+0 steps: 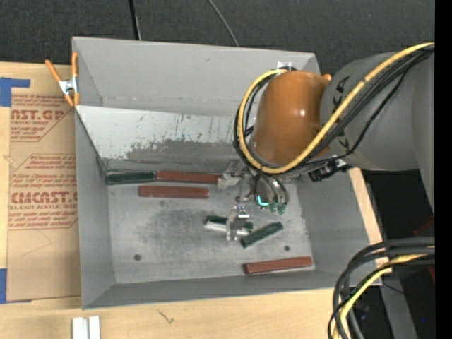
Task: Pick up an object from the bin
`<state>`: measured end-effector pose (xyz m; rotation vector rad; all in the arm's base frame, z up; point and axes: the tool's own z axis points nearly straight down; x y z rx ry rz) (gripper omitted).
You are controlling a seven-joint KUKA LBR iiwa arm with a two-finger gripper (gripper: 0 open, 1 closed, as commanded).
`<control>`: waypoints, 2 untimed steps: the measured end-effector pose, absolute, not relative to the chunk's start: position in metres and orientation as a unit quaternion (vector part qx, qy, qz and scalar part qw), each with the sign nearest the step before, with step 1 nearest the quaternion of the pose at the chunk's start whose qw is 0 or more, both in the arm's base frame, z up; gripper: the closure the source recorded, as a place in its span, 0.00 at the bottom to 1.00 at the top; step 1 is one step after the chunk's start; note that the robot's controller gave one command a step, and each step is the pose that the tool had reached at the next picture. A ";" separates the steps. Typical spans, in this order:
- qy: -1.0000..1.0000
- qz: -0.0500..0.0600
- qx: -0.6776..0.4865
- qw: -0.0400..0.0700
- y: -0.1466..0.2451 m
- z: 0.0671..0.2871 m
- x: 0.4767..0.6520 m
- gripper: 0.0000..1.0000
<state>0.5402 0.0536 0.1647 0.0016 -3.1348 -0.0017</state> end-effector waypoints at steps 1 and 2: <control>-1.000 -0.001 0.000 0.000 0.053 0.169 0.542 0.00; -1.000 -0.001 -0.007 -0.004 0.026 0.076 0.576 1.00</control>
Offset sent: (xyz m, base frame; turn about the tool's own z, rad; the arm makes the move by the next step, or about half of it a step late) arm 0.0319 -0.0292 -0.0947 0.0159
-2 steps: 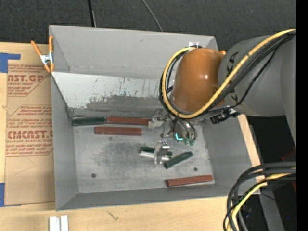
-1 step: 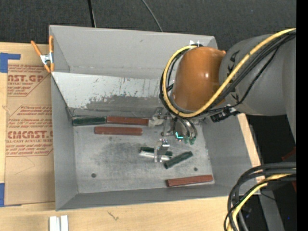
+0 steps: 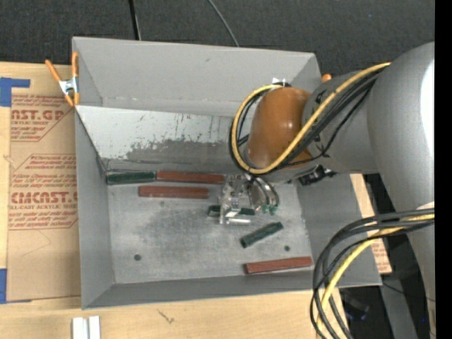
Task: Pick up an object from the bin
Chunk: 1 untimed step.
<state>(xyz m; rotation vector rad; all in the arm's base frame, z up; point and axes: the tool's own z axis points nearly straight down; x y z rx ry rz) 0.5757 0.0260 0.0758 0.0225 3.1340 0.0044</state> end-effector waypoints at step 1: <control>1.000 0.001 0.007 0.004 0.026 0.076 0.576 1.00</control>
Offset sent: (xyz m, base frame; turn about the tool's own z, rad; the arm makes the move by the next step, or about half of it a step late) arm 0.0114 0.0003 0.1707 -0.0455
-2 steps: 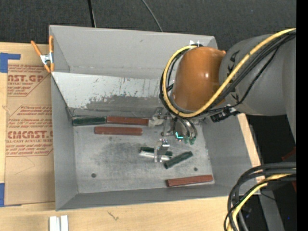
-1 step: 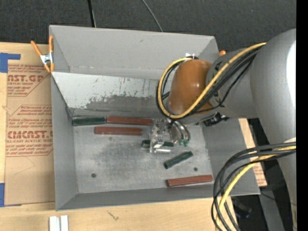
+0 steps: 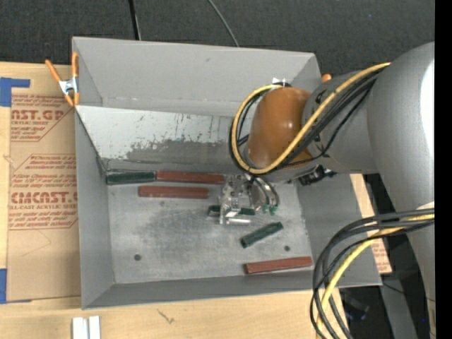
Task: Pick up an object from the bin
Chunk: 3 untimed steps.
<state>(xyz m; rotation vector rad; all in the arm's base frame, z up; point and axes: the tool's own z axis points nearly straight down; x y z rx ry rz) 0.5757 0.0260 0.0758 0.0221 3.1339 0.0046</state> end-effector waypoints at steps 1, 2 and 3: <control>1.000 0.001 0.007 0.003 0.026 0.077 0.575 1.00; 0.996 0.000 -0.094 0.006 -0.001 0.103 0.585 1.00; 0.996 0.001 -0.089 0.001 0.093 0.203 0.538 1.00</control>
Offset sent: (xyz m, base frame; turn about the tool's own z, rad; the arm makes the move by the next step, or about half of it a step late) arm 0.0169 -0.0681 -0.0058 -0.4647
